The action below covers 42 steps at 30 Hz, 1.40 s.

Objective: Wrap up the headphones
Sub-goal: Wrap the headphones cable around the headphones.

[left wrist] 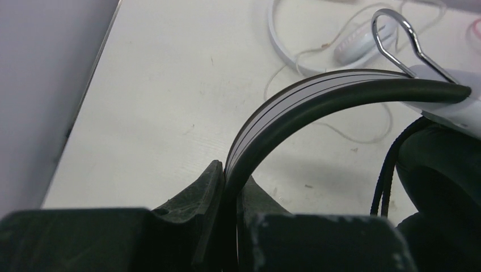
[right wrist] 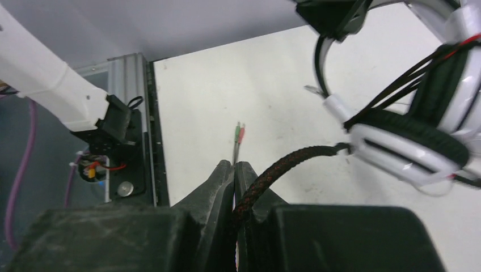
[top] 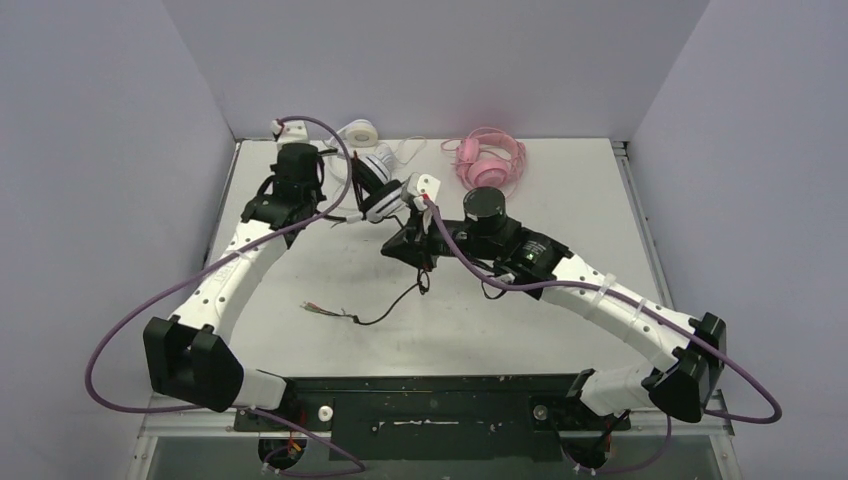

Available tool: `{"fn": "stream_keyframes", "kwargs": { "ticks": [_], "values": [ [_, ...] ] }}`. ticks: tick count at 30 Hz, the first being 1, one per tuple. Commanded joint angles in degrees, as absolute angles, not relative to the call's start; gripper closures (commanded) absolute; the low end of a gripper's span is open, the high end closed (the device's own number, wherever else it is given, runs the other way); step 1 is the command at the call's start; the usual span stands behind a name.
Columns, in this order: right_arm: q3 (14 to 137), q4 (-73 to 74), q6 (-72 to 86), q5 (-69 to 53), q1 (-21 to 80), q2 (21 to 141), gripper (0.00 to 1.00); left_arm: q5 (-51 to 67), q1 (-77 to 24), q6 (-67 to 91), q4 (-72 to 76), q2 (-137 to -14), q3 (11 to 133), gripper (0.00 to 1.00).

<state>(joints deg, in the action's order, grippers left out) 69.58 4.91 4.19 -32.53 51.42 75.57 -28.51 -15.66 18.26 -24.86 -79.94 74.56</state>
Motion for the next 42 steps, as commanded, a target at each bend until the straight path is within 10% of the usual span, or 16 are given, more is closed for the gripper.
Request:
{"fn": "stream_keyframes", "kwargs": {
  "ticks": [1,42],
  "values": [
    [77.0,15.8,-3.8,-27.1,50.2,77.6,1.0,-32.0,-17.9,9.4,-18.5,-77.8,72.3,1.0],
    [78.8,11.0,-3.0,-24.8,30.4,86.7,0.9,-2.3,-31.7,8.3,-36.2,-67.9,72.1,1.0]
  ]
}}
